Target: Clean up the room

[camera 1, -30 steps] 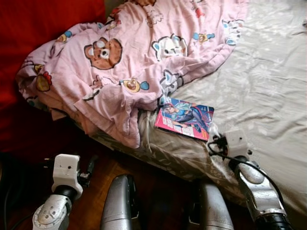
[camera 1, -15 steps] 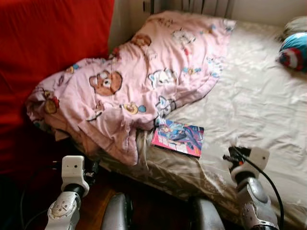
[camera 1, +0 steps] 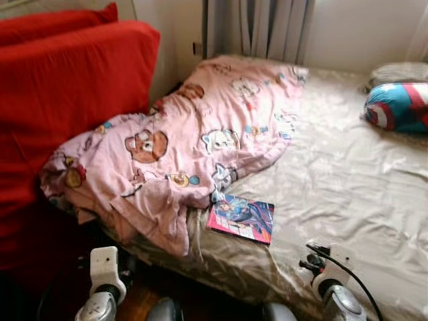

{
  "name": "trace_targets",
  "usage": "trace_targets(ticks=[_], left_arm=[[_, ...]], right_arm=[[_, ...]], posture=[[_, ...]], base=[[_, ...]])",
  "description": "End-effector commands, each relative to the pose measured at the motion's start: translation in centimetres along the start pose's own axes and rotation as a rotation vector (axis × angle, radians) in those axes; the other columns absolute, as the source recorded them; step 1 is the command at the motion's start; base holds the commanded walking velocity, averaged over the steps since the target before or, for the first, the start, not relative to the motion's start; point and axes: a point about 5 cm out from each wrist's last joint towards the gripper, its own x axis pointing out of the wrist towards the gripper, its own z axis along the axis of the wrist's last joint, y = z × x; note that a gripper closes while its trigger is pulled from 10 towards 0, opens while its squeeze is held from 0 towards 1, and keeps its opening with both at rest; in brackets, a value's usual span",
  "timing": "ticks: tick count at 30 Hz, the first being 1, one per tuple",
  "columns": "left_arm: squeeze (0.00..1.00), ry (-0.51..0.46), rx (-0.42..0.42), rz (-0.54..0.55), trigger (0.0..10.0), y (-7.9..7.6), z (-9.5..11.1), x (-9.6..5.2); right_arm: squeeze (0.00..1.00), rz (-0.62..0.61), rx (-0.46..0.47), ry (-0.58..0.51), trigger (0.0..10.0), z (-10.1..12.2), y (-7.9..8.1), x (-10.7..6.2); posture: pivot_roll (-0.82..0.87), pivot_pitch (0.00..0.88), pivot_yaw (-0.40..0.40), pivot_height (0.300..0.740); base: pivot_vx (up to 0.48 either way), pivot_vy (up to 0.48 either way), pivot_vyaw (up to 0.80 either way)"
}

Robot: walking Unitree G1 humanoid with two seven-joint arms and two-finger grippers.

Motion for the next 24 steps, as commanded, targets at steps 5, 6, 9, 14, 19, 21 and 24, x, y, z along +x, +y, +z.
trace_targets(ticks=[5, 6, 9, 14, 19, 21, 24], left_arm=[[0.0, 0.154, 0.016, 0.018, 10.0, 0.4, -2.9, -0.5], [0.0, 0.187, 0.018, 0.028, 10.0, 0.5, -3.5, -0.8], [0.0, 0.244, -0.005, 0.052, 10.0, 0.7, -4.8, -1.4], [0.0, 0.278, -0.034, 0.068, 10.0, 1.0, -5.8, -2.0], [0.0, 0.297, -0.024, 0.066, 10.0, 1.6, -6.1, -2.3], [0.0, 0.304, -0.029, 0.077, 10.0, 2.1, -6.3, -2.5], [0.0, 0.324, -0.049, 0.101, 10.0, 3.2, -6.6, -3.0]], right_arm=[[0.0, -0.011, -0.045, 0.116, 10.0, -2.4, -0.1, -0.5], [0.0, 0.0, -0.039, 0.144, 10.0, -3.0, 0.1, -0.6], [0.0, 0.0, -0.014, 0.154, 10.0, -3.8, 0.0, -1.0], [0.0, -0.063, 0.006, 0.201, 10.0, -5.3, -1.4, -1.8], [0.0, -0.065, -0.042, 0.231, 10.0, -5.9, -1.9, -2.1], [0.0, -0.066, -0.04, 0.228, 10.0, -5.8, -2.0, -2.1], [0.0, -0.07, -0.028, 0.222, 10.0, -6.1, -1.5, -2.1]], posture=[[0.03, 0.0, -0.032, 0.739], [0.02, 0.0, -0.028, 0.739], [0.01, 0.0, -0.02, 0.739], [0.01, 0.0, -0.01, 0.739], [0.0, 0.0, -0.009, 0.739], [-0.01, 0.0, -0.009, 0.739], [-0.01, 0.0, -0.009, 0.739]], base=[[0.0, 0.0, 0.0], [0.0, 0.0, 0.0], [0.0, 0.0, 0.0], [0.0, 0.0, 0.0], [0.0, 0.0, 0.0], [0.0, 0.0, 0.0], [0.0, 0.0, 0.0]])
